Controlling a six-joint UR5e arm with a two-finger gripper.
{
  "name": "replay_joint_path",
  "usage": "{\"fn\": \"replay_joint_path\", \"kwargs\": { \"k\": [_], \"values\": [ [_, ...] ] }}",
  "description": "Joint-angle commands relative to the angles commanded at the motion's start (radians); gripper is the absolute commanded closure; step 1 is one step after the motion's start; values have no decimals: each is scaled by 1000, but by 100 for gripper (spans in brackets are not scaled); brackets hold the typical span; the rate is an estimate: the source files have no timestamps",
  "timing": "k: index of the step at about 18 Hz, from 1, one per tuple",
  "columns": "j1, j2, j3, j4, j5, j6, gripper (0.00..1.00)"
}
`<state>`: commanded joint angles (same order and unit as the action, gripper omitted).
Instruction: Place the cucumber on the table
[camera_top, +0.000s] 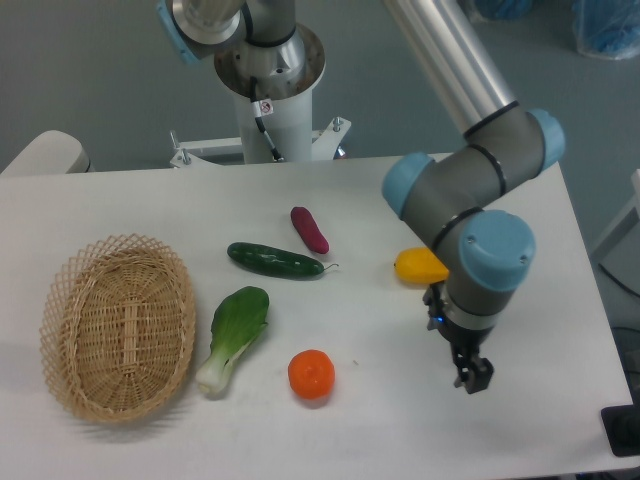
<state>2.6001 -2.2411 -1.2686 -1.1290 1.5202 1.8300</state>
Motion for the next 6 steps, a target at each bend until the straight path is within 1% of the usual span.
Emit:
{"fn": "replay_joint_path", "kwargs": {
  "k": [6],
  "values": [
    [0, -2, -8, 2, 3, 0, 0]
  ]
}}
